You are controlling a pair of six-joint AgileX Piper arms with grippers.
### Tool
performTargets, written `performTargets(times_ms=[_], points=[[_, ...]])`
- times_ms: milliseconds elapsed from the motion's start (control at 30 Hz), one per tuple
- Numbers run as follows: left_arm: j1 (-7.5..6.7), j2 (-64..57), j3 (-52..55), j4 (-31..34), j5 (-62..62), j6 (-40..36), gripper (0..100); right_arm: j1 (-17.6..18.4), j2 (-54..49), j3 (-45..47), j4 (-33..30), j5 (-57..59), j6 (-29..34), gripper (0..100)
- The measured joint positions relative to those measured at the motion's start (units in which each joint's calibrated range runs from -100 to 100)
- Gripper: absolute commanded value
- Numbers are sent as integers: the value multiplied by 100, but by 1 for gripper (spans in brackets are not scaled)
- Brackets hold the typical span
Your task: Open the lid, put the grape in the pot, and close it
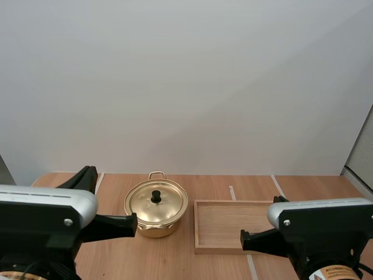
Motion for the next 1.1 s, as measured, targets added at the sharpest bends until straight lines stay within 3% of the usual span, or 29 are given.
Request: performTargets(times_ms=[267,467,1100], points=[[0,0,1422,10,-926,47,0,0,0,1276,0,-1281,0,0],[0,11,2205,10,-1396,47,0,0,0,1513,238,-946,0,0],[0,11,2386,10,-68,-318,0,0,0,1531,482,-174,0,0]])
